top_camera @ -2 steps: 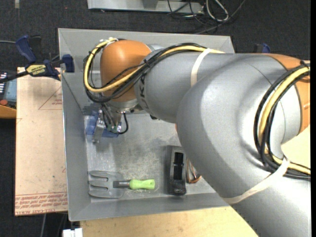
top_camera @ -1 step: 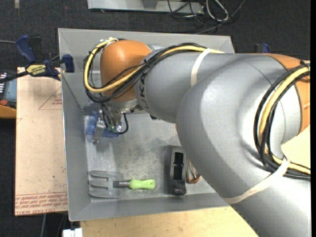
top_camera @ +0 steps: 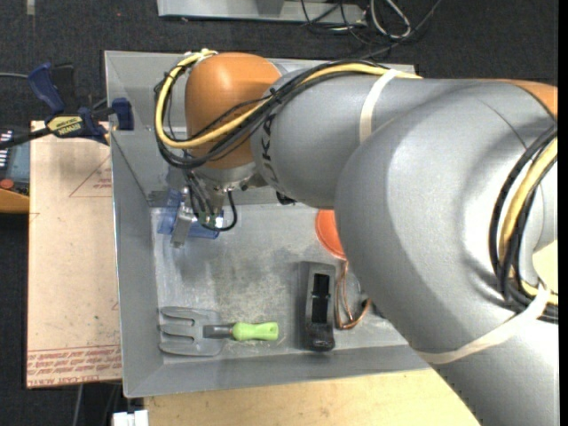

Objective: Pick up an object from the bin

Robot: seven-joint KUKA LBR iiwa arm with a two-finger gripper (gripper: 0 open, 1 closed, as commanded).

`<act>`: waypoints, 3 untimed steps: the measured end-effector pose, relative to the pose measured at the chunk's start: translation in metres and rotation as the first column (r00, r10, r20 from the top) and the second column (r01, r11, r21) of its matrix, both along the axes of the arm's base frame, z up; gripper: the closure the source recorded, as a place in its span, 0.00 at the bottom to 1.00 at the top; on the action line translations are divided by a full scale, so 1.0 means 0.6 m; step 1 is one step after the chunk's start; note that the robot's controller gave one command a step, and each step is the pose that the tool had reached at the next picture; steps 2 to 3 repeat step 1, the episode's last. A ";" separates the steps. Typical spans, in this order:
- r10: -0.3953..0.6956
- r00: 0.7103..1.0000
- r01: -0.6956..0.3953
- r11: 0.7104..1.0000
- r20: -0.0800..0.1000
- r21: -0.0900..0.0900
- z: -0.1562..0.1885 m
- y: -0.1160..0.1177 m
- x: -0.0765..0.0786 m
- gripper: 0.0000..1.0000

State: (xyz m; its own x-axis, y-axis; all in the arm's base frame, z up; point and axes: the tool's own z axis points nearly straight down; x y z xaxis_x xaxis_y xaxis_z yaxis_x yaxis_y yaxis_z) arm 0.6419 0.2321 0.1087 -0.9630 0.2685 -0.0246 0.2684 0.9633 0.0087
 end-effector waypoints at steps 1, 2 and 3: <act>0.001 1.000 -0.001 1.000 0.009 0.003 0.040 0.001 0.004 1.00; 0.001 1.000 -0.001 1.000 0.009 0.003 0.040 0.001 0.004 1.00; 0.001 1.000 -0.001 1.000 0.009 0.003 0.040 0.001 0.004 1.00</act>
Offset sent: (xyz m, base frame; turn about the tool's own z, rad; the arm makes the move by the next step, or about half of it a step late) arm 0.0021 0.0009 0.0545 -0.0007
